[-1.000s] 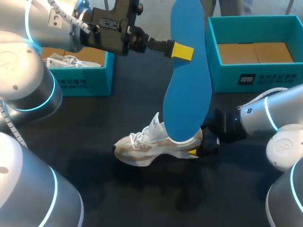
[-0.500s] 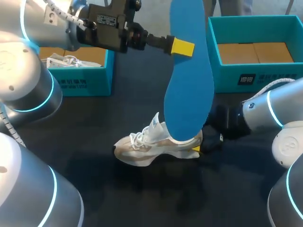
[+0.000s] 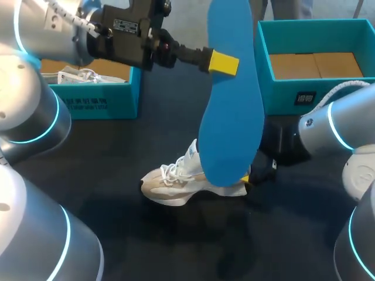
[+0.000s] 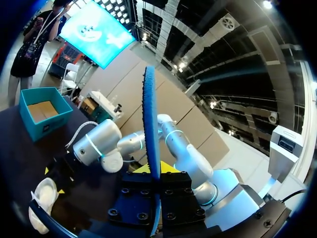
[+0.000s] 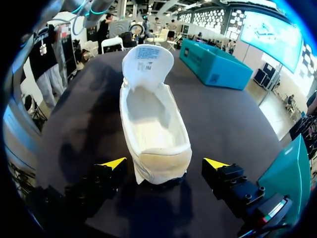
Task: Take the shoe out of the shoebox, open the shoe tongue, remove and reinsert the insole, then place the shoe into the shoebox
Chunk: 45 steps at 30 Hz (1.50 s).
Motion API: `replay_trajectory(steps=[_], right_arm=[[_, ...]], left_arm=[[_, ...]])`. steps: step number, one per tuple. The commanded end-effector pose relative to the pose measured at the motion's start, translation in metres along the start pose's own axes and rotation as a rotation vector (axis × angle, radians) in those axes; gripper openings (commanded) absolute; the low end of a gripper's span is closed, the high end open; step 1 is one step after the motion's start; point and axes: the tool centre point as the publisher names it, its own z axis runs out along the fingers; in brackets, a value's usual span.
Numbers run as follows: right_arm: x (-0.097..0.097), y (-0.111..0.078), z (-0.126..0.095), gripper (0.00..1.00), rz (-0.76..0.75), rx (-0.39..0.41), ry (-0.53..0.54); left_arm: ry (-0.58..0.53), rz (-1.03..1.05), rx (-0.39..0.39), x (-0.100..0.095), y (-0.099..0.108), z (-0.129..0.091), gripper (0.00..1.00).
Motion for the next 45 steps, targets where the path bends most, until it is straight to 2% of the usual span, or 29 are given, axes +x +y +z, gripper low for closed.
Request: replay_trajectory(steps=[1,6,12,14,29,36,42,45], right_arm=[[0.000,0.010,-0.008,1.00,-0.004,0.119,-0.009],[0.001,0.016,-0.012,1.00,0.021,0.179,0.010],[0.001,0.022,-0.017,1.00,0.088,0.220,0.041],[0.002,0.025,-0.020,1.00,0.096,0.186,0.046],[0.002,0.026,-0.019,1.00,0.091,0.185,0.048],[0.002,0.033,-0.022,1.00,-0.021,0.301,0.023],[-0.005,0.037,-0.022,1.00,-0.045,0.340,0.015],[-0.008,0.039,-0.019,1.00,-0.074,0.390,0.018]], left_arm=[[0.011,0.001,0.019,0.000,0.007,0.000,0.00],[0.020,0.015,0.037,0.008,0.010,0.002,0.00],[0.020,0.015,0.037,0.008,0.010,0.002,0.00],[0.020,0.015,0.037,0.008,0.010,0.002,0.00],[0.020,0.015,0.037,0.008,0.010,0.002,0.00],[0.020,0.015,0.037,0.008,0.010,0.002,0.00],[0.020,0.015,0.037,0.008,0.010,0.002,0.00],[0.020,0.015,0.037,0.008,0.010,0.002,0.00]])
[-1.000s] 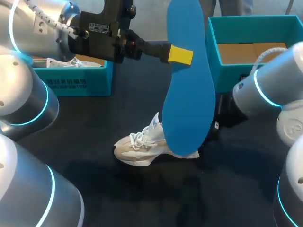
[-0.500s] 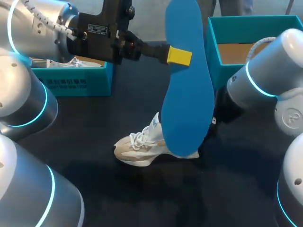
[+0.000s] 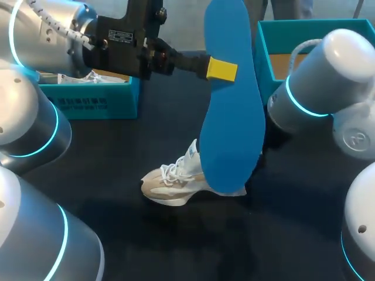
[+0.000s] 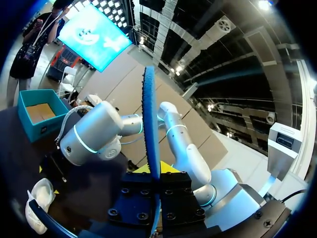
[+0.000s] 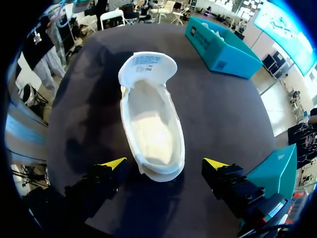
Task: Take the shoe out of the shoebox, open the shoe tongue, remove and reinsert the insole, then place the shoe into the shoebox
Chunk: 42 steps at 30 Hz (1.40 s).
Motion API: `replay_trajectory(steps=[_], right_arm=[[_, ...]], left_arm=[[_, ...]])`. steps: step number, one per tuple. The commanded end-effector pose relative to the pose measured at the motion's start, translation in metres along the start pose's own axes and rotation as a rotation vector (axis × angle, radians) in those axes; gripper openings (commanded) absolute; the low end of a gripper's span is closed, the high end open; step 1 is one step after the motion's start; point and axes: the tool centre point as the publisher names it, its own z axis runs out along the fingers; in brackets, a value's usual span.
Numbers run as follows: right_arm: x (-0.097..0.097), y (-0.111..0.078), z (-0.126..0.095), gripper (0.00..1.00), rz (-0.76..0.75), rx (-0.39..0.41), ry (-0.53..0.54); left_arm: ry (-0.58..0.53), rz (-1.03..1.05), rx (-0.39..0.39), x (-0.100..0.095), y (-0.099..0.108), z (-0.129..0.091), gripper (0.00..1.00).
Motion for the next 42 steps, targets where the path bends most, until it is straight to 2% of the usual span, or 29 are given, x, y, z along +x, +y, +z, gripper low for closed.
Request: replay_trajectory(steps=[1,6,14,22,35,37,42], right_arm=[[-0.004,0.010,0.003,1.00,-0.029,0.097,0.001],[-0.008,0.018,0.002,1.00,-0.061,0.165,-0.006],[-0.008,0.025,-0.002,1.00,-0.076,0.209,0.009],[-0.009,0.028,-0.005,1.00,-0.064,0.237,0.052],[-0.003,0.032,-0.006,1.00,-0.082,0.238,0.070],[-0.002,0.031,-0.004,1.00,-0.059,0.268,0.077],[-0.002,0.031,-0.004,1.00,-0.059,0.268,0.077]], left_arm=[[0.001,0.001,0.003,-0.001,0.001,0.001,0.00],[0.001,0.001,0.003,-0.001,0.001,0.001,0.00],[0.001,0.001,0.003,-0.001,0.001,0.001,0.00],[0.001,0.001,0.003,-0.001,0.001,0.001,0.00],[0.001,0.001,0.003,-0.001,0.001,0.001,0.00],[0.001,0.001,0.003,-0.001,0.001,0.001,0.00],[0.001,0.001,0.003,-0.001,0.001,0.001,0.00]])
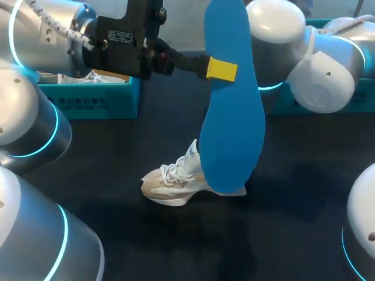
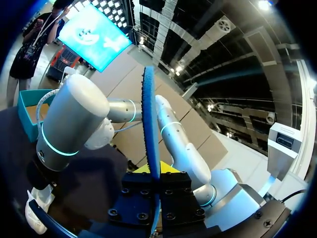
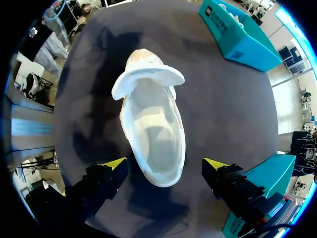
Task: Take the shoe out of the shoebox, open the shoe tongue, remove and reinsert the insole, then place the shoe into the shoebox
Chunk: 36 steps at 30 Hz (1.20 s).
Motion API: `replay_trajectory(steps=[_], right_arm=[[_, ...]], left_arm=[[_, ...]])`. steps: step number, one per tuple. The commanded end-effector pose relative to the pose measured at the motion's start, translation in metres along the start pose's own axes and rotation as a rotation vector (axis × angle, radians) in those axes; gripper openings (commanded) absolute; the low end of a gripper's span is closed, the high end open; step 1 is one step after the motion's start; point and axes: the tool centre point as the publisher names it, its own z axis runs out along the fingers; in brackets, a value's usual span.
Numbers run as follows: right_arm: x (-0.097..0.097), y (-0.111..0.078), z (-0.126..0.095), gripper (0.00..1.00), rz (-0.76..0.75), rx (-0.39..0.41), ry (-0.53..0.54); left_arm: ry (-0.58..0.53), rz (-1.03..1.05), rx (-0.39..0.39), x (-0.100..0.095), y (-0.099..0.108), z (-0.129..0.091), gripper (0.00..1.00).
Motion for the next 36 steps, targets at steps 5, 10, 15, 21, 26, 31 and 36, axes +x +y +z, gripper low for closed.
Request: replay_trajectory(steps=[5,10,15,21,26,31,36], right_arm=[[-0.001,0.003,0.002,1.00,0.000,0.007,0.001],[-0.001,0.003,0.002,1.00,0.000,0.007,0.001],[-0.002,0.006,0.004,1.00,0.000,0.009,0.001],[-0.011,0.021,0.023,1.00,-0.043,0.039,0.024],[-0.019,0.034,0.036,1.00,-0.079,0.054,0.037],[-0.026,0.045,0.050,1.00,-0.114,0.068,0.056],[-0.030,0.047,0.064,1.00,-0.131,0.082,0.071]], left_arm=[[0.001,0.001,0.002,-0.001,0.001,0.001,0.00],[0.001,0.001,0.002,-0.001,0.001,0.001,0.00],[0.001,0.001,0.002,-0.001,0.001,0.001,0.00],[0.001,0.001,0.002,-0.001,0.001,0.001,0.00],[0.001,0.001,0.002,-0.001,0.001,0.001,0.00],[0.001,0.001,0.002,-0.001,0.001,0.001,0.00],[0.001,0.001,0.002,-0.001,0.001,0.001,0.00]])
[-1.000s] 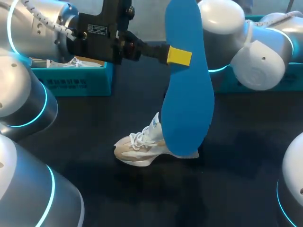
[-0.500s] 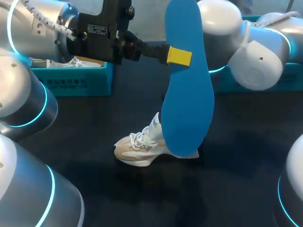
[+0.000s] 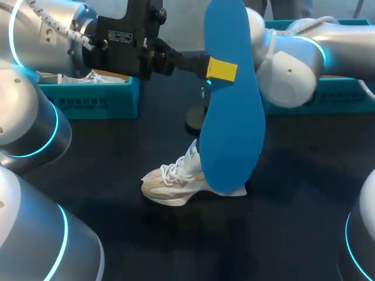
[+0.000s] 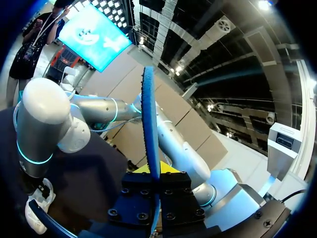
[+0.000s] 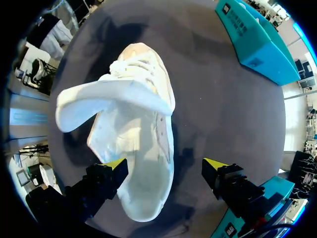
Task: Take the shoe out of the shoebox, open the shoe tongue, remove and reinsert the insole, then place the shoe into the shoebox
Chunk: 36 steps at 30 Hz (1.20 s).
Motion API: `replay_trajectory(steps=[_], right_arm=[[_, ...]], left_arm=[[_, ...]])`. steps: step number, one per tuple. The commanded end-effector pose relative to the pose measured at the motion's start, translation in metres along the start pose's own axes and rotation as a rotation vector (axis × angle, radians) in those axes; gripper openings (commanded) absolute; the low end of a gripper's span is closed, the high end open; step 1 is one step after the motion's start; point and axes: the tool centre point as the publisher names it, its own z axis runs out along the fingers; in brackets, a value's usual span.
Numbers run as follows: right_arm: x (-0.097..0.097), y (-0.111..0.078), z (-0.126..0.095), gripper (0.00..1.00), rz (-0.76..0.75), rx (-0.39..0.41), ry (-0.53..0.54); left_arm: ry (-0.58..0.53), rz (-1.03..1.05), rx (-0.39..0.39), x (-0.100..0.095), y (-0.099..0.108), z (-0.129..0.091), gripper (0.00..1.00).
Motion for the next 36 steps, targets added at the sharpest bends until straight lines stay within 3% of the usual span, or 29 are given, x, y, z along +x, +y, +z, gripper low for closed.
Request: replay_trajectory(steps=[1,13,14,15,19,20,27,36], right_arm=[[-0.009,0.012,0.019,1.00,-0.008,0.034,0.030],[-0.010,-0.005,0.035,1.00,0.023,0.036,0.052],[-0.010,-0.006,0.036,0.89,0.027,0.036,0.053],[-0.009,-0.006,0.037,0.50,0.029,0.036,0.053],[-0.007,-0.007,0.039,0.16,0.032,0.035,0.058],[-0.007,-0.007,0.040,0.00,0.027,0.035,0.063],[-0.005,-0.006,0.044,0.00,0.048,0.045,0.087],[0.004,-0.013,0.035,0.00,0.196,0.020,0.139]], left_arm=[[0.001,0.001,0.002,-0.001,0.001,0.001,0.00],[0.001,0.001,0.002,-0.001,0.001,0.001,0.00],[0.001,0.001,0.002,-0.001,0.001,0.001,0.00],[0.001,0.001,0.002,-0.001,0.001,0.001,0.00],[0.001,0.001,0.002,-0.001,0.001,0.001,0.00],[0.001,0.001,0.002,-0.001,0.001,0.001,0.00],[0.001,0.001,0.002,-0.001,0.001,0.001,0.00],[0.001,0.001,0.002,-0.001,0.001,0.001,0.00]])
